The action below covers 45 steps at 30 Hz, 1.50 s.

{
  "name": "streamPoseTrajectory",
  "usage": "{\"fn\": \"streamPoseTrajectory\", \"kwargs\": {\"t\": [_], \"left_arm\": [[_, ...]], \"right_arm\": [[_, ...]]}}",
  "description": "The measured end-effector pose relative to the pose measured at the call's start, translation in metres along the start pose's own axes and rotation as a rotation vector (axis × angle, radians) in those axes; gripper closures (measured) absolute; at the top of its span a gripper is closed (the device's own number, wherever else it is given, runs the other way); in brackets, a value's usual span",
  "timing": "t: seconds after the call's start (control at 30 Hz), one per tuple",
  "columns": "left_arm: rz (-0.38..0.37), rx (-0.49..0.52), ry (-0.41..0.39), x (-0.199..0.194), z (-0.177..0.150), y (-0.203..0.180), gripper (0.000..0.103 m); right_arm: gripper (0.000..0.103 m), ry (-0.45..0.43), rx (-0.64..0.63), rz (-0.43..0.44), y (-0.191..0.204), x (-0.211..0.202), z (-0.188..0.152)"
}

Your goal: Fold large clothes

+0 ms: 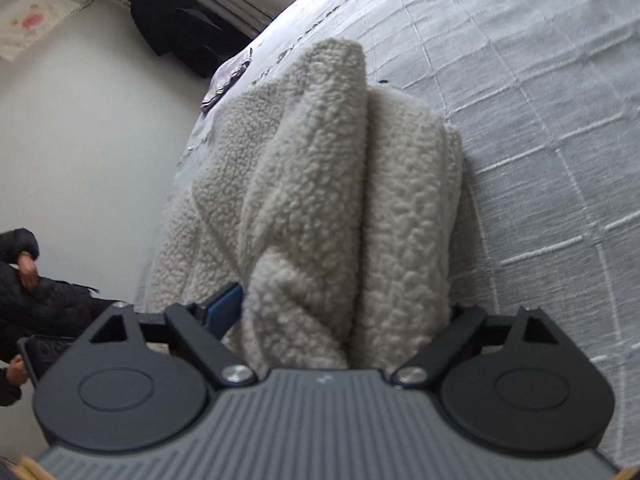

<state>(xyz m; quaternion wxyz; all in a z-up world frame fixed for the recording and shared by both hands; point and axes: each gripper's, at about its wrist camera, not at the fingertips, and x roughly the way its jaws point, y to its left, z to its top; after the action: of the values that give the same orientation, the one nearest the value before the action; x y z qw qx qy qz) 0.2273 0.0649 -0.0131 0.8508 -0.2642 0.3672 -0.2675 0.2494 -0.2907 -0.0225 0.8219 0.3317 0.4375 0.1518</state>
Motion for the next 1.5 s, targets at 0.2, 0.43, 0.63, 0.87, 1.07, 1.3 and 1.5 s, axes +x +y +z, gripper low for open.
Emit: {"fn": "streamPoseTrajectory", "kwargs": {"t": [0.2,0.43,0.63,0.87,1.07,1.3,1.5], "left_arm": [[0.037,0.214,-0.076,-0.026,-0.004,-0.041,0.017],[0.209,0.437,-0.015,0.013,-0.041,-0.062,0.016],[0.309,0.473,-0.02,0.006,-0.047,-0.074,0.015],[0.419,0.389,0.027,-0.028,-0.073,-0.087,0.007],[0.532,0.368,0.041,-0.043,-0.106,-0.087,0.0],[0.618,0.357,0.047,-0.054,-0.132,-0.087,0.0],[0.639,0.351,0.066,-0.053,-0.146,-0.086,0.0]], "right_arm": [[0.014,-0.142,-0.197,-0.202,0.041,-0.049,-0.019],[0.028,-0.185,-0.366,-0.368,0.06,-0.054,-0.043],[0.028,-0.18,-0.27,-0.367,0.039,-0.046,-0.056],[0.012,-0.23,-0.391,-0.459,0.069,-0.089,-0.097],[0.007,-0.249,-0.466,-0.557,0.089,-0.101,-0.144],[0.0,-0.276,-0.42,-0.671,0.094,-0.103,-0.184],[0.0,-0.262,-0.456,-0.723,0.1,-0.091,-0.199]]}}
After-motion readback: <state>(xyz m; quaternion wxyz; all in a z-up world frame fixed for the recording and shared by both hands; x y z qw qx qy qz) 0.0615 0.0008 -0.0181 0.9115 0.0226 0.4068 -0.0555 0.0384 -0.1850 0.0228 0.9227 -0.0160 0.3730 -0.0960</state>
